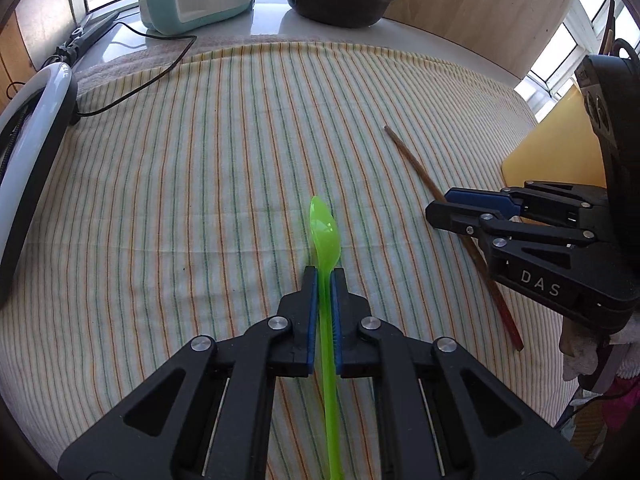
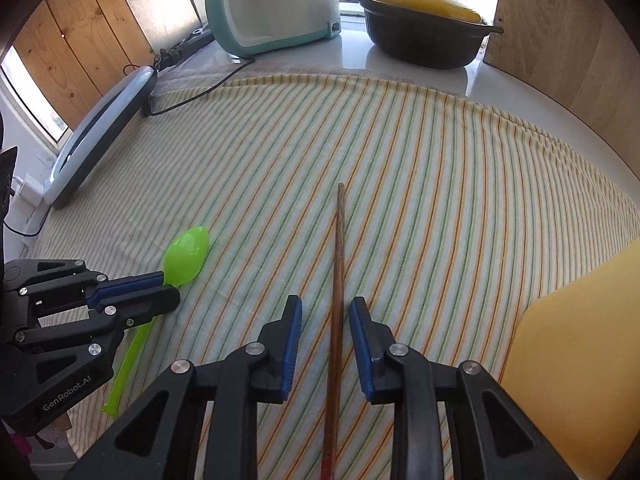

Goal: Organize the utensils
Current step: 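Close the left tool on the green spoon while the right tool grasps the red-tipped chopstick, then lift the spoon and chopstick upright and carry both over the yellow container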

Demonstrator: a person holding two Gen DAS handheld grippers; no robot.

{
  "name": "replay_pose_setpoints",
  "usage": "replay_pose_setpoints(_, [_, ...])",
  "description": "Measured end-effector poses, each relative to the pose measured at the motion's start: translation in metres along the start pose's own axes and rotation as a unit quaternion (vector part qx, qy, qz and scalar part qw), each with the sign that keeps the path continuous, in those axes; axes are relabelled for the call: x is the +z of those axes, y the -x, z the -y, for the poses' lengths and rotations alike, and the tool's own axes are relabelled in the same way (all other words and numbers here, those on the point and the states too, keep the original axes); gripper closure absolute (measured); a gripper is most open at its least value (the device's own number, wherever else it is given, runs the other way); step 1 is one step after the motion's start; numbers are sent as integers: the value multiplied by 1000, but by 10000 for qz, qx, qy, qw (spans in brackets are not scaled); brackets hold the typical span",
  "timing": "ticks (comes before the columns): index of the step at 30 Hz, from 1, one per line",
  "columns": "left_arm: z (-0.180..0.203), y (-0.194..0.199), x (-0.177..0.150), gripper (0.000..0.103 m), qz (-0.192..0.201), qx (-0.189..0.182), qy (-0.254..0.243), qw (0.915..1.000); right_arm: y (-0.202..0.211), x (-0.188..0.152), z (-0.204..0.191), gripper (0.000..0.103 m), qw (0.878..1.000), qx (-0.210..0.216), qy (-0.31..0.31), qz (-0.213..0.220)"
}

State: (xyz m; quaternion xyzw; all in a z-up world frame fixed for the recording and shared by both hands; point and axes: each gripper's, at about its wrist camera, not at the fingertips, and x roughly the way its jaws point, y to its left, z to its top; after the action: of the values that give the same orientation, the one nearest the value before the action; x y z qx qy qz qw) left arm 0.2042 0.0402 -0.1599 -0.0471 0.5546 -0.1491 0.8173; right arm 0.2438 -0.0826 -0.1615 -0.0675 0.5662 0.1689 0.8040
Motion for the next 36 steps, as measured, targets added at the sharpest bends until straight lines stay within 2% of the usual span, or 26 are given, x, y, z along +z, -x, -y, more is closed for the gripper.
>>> replay_pose_setpoints(4, [-5, 3, -1, 99, 61, -76, 144, 9998, 1, 0, 2, 99, 10000, 35, 9, 4])
replay_pose_setpoints(11, [-2, 24, -2, 100, 331, -180, 183, 9991, 22, -8, 5, 99, 9990, 360, -120, 254])
replay_pose_setpoints(20, [4, 60, 0, 101, 832, -360, 195, 9957, 77, -33, 3, 99, 9936, 487, 3, 1017])
replay_pose_setpoints(22, [9, 63, 0, 101, 887, -193, 63, 9959, 86, -37, 6, 99, 9921, 556, -70, 1119])
replay_pose_setpoints(24, [13, 60, 2, 101, 777, 54, -86, 9969, 90, -41, 8, 99, 9913, 607, -126, 1165])
replay_pose_setpoints(27, [12, 42, 9, 100, 276, 293, -82, 9992, 92, -45, 9, 99, 9908, 637, -157, 1187])
replay_pose_setpoints(32, [11, 7, 9, 99, -449, 397, -222, 9980, 93, -49, 12, 99, 9902, 680, -230, 1202])
replay_pose_setpoints(34, [8, -1, 8, 99, -585, 457, -183, 9971, 93, -49, 15, 99, 9899, 687, -243, 1215])
replay_pose_setpoints(36, [8, -1, 7, 99, -536, 424, -267, 9973, 95, -50, 16, 99, 9897, 663, -238, 1246])
